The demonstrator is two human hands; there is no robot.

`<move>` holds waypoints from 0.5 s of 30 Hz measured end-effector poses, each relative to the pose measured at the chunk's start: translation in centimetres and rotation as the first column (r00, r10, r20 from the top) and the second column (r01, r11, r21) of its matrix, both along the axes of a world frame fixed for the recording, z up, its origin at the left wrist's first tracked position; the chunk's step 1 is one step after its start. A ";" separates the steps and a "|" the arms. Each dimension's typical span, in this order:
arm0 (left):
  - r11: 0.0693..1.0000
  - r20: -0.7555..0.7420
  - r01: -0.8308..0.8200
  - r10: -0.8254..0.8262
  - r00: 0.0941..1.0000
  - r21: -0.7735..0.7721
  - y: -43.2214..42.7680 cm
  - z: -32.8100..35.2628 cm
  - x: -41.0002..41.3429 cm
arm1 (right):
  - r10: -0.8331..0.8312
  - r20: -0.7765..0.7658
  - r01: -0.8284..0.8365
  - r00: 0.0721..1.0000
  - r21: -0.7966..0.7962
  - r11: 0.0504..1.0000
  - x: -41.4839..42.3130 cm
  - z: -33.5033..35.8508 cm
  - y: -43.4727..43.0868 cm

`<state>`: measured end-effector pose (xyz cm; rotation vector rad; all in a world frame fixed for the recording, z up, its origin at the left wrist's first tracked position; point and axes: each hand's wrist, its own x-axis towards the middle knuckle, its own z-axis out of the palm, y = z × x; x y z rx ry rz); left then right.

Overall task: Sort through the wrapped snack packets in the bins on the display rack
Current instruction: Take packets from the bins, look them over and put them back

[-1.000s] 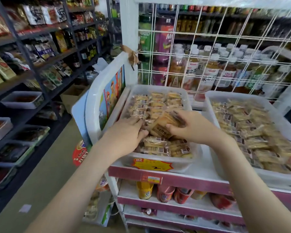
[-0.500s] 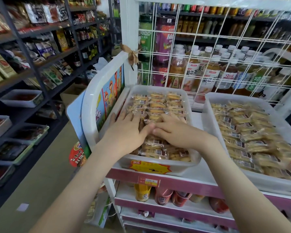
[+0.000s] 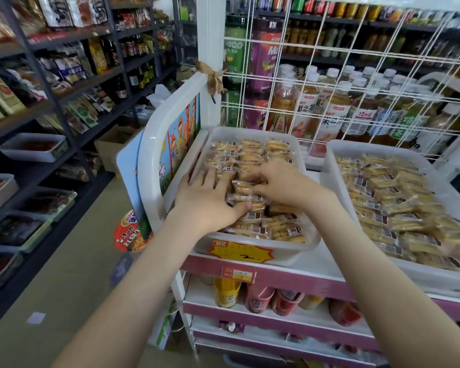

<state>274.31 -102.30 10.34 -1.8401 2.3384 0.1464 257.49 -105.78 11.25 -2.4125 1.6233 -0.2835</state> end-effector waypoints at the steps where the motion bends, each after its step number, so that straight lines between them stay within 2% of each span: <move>1: 1.000 -0.005 0.001 -0.001 1.000 0.002 0.0 0.0 0.0 | -0.010 -0.046 0.009 0.999 -0.015 1.000 0.1 0.0 -0.2; 3: 1.000 -0.017 0.002 -0.002 1.000 0.010 -0.1 0.0 -0.1 | -0.026 -0.152 0.016 0.988 -0.064 0.998 0.4 -0.1 -0.5; 6: 1.000 -0.028 0.005 -0.005 1.000 0.002 0.0 0.1 -0.1 | -0.035 -0.189 0.017 0.981 -0.096 0.995 0.7 -0.2 -0.4; 8: 1.000 -0.037 0.014 -0.014 0.999 -0.010 0.1 0.1 0.0 | -0.021 -0.162 0.002 0.987 -0.118 0.993 0.5 0.1 0.0; 12: 1.000 -0.033 0.023 -0.023 0.999 -0.001 0.2 0.2 0.1 | -0.058 0.057 0.064 0.997 -0.100 0.993 -0.4 2.4 1.1; 15: 1.000 -0.031 0.015 -0.015 0.999 0.013 0.2 0.3 -0.1 | -0.019 0.027 0.020 0.999 -0.039 0.999 -0.3 2.3 1.3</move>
